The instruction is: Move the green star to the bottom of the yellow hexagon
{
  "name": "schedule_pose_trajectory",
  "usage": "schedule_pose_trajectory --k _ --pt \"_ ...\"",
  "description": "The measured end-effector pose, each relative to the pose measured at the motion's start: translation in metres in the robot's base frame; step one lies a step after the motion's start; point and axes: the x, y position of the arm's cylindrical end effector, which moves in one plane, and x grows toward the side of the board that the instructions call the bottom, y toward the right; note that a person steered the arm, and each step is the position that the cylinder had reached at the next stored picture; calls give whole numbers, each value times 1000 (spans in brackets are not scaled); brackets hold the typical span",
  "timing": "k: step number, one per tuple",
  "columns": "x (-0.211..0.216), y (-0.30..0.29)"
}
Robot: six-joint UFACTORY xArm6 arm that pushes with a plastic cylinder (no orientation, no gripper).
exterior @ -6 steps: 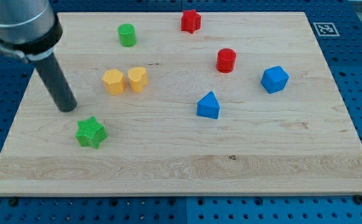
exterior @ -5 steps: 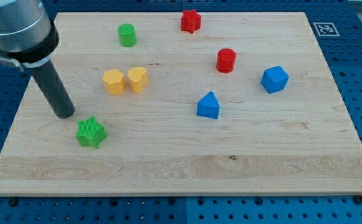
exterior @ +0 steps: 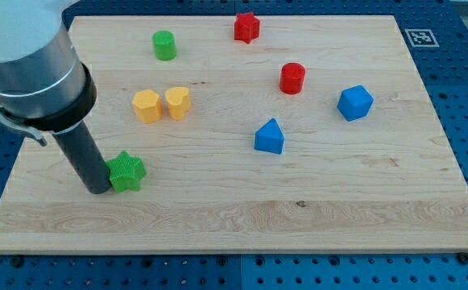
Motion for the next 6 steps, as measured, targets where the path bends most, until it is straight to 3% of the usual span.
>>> schedule_pose_trajectory --k 3,4,6 --pt "27 42" --pt "3 69" --pt "8 7"
